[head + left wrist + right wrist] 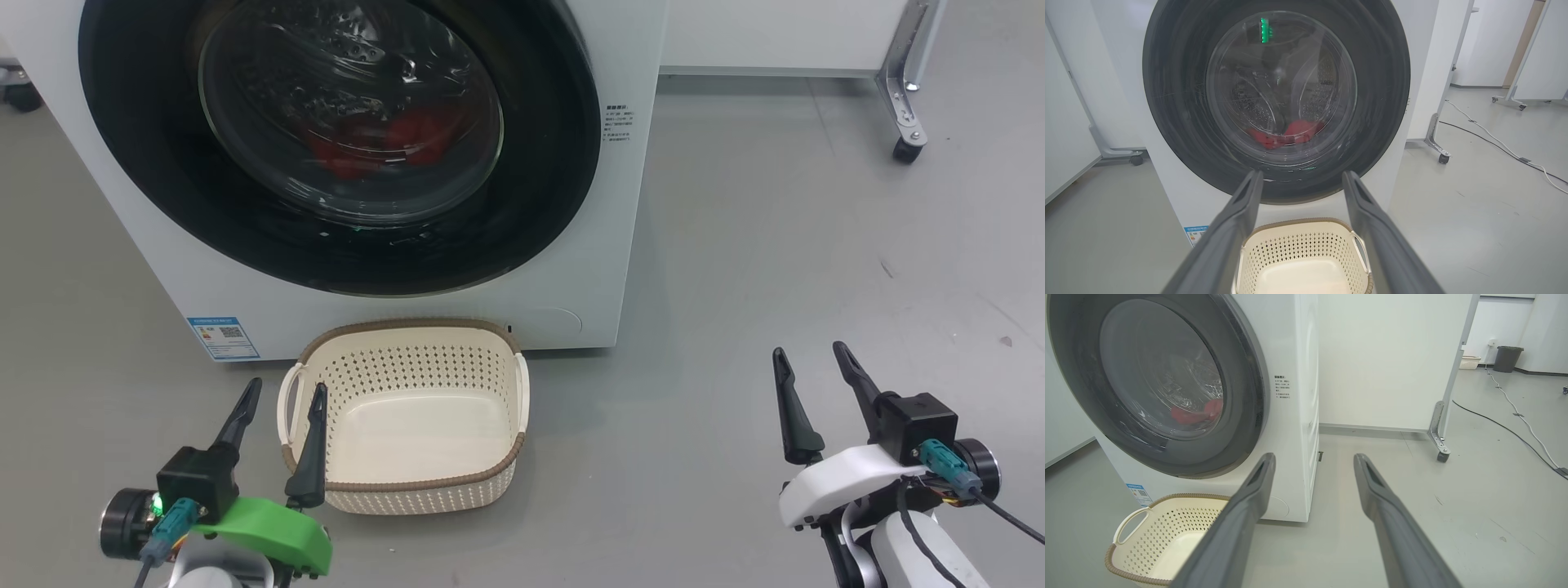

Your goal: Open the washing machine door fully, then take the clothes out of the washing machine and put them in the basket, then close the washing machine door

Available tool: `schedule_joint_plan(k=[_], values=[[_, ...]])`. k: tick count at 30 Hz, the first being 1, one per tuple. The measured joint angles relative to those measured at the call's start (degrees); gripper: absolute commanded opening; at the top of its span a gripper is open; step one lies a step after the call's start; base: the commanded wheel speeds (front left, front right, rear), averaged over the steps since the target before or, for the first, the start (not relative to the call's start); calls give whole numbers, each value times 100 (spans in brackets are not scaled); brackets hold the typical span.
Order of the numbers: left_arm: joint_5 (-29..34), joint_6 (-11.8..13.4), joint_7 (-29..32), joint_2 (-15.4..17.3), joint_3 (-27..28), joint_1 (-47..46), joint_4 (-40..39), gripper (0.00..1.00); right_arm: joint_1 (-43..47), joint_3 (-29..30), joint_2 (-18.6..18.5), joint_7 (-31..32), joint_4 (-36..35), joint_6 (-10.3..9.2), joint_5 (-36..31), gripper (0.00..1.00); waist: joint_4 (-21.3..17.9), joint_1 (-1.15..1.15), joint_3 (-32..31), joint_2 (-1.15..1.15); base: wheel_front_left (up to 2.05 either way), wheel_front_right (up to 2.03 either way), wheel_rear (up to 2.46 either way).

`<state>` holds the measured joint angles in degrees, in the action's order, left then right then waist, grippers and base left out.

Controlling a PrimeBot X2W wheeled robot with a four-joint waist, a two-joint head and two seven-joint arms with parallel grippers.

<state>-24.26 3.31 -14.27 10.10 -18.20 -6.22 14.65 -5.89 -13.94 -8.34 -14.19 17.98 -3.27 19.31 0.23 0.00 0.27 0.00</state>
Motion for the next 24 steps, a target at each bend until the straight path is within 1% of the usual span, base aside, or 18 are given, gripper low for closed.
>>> schedule_joint_plan(k=[2,21,22,23,24], values=[[0,0,0,-7,10,0,24,100,1,48,26,0,-2,-41,-18,100,-1,0,5,0,0,0,0],[-9,0,0,-24,89,0,243,100,24,264,130,0,-8,-33,-132,100,4,0,41,0,0,0,0],[-9,0,0,-24,91,0,248,100,24,271,131,0,-8,-33,-133,55,4,0,43,0,0,0,0],[-9,0,0,-24,94,0,253,100,24,277,134,0,-8,-32,-137,18,4,0,46,0,0,0,0],[-9,0,0,-25,96,-1,255,100,24,278,135,0,-8,-22,-140,0,4,0,49,0,0,0,0]])
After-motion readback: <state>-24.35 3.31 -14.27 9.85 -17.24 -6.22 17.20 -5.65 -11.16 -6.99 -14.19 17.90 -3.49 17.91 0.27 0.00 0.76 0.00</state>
